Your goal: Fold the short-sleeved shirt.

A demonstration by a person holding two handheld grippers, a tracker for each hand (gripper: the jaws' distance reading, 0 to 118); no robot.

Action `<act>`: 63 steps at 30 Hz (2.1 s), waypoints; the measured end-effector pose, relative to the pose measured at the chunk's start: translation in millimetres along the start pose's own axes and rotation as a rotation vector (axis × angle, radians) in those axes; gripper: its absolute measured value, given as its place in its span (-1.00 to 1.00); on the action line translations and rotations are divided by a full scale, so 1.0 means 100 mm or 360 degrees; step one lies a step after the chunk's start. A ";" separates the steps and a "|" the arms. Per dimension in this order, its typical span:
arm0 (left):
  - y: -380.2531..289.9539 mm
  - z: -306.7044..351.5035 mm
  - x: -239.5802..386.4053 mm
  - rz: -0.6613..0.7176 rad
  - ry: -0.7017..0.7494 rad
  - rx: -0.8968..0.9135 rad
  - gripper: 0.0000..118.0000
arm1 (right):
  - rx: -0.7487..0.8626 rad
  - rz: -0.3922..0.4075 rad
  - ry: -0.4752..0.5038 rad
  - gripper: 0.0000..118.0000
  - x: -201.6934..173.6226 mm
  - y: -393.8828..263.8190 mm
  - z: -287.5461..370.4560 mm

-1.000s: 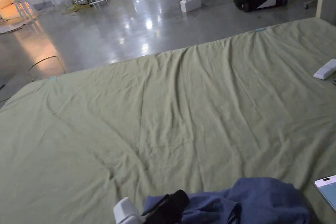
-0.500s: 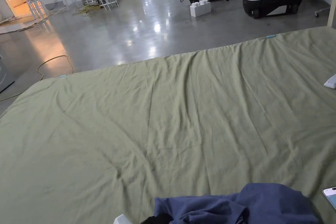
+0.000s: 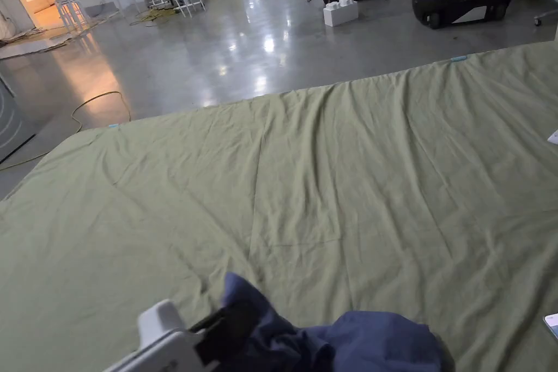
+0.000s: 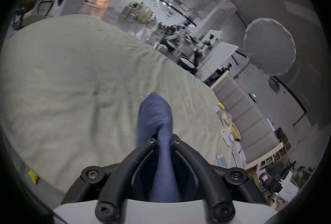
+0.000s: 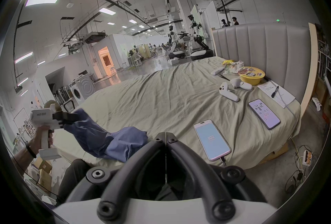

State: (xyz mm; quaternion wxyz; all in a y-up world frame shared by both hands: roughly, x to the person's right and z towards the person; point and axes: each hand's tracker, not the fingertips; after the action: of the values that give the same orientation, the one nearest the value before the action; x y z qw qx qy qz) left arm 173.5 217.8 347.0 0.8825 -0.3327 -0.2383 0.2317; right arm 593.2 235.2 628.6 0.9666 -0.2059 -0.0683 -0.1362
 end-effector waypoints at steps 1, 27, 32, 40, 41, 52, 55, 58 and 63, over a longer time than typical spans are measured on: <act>-0.10 -0.17 0.16 -0.0027 -0.0008 -0.0042 -0.84 | 0.0003 0.0005 0.0001 -0.99 -0.03 0.01 0.01; -1.27 -1.55 0.56 0.0178 -0.0192 -0.0650 -0.97 | -0.0045 -0.0068 -0.0073 -0.99 0.15 -0.14 0.20; -1.28 -1.59 0.73 0.0006 -0.0135 -0.0625 -0.97 | -0.0144 -0.0150 0.0024 -1.00 0.01 -0.12 -0.05; -0.55 -0.48 0.68 -0.0041 -0.0422 -0.0205 -0.91 | -0.0500 -0.0143 0.0373 -0.99 -0.78 -0.02 -1.63; -0.45 -0.34 0.60 -0.0064 -0.0408 -0.0169 -0.77 | -0.0535 -0.0131 0.0435 -0.99 -0.88 -0.02 -1.84; -0.42 -0.61 -0.51 0.0305 -0.0255 -0.0437 0.55 | -0.0883 0.0171 0.0239 -0.99 -0.95 -0.42 -2.62; -0.48 -0.96 -0.50 0.0329 -0.0344 -0.0590 0.55 | -0.0878 0.0248 0.0217 -0.99 -1.00 -0.40 -2.59; -0.57 -1.27 -0.43 0.0322 -0.0401 -0.0752 0.09 | -0.0875 0.0263 0.0214 -0.99 -1.01 -0.41 -2.58; -0.55 -1.38 -0.36 0.0221 -0.0243 -0.0787 -0.35 | -0.0874 0.0148 0.0265 -0.99 -0.91 -0.38 -2.57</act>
State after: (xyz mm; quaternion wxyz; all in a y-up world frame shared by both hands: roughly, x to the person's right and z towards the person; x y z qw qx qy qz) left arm 238.6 95.1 284.0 0.7359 -0.5354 -0.3301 0.2508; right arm 515.1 116.2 393.2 0.8822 -0.4510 0.0602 -0.1214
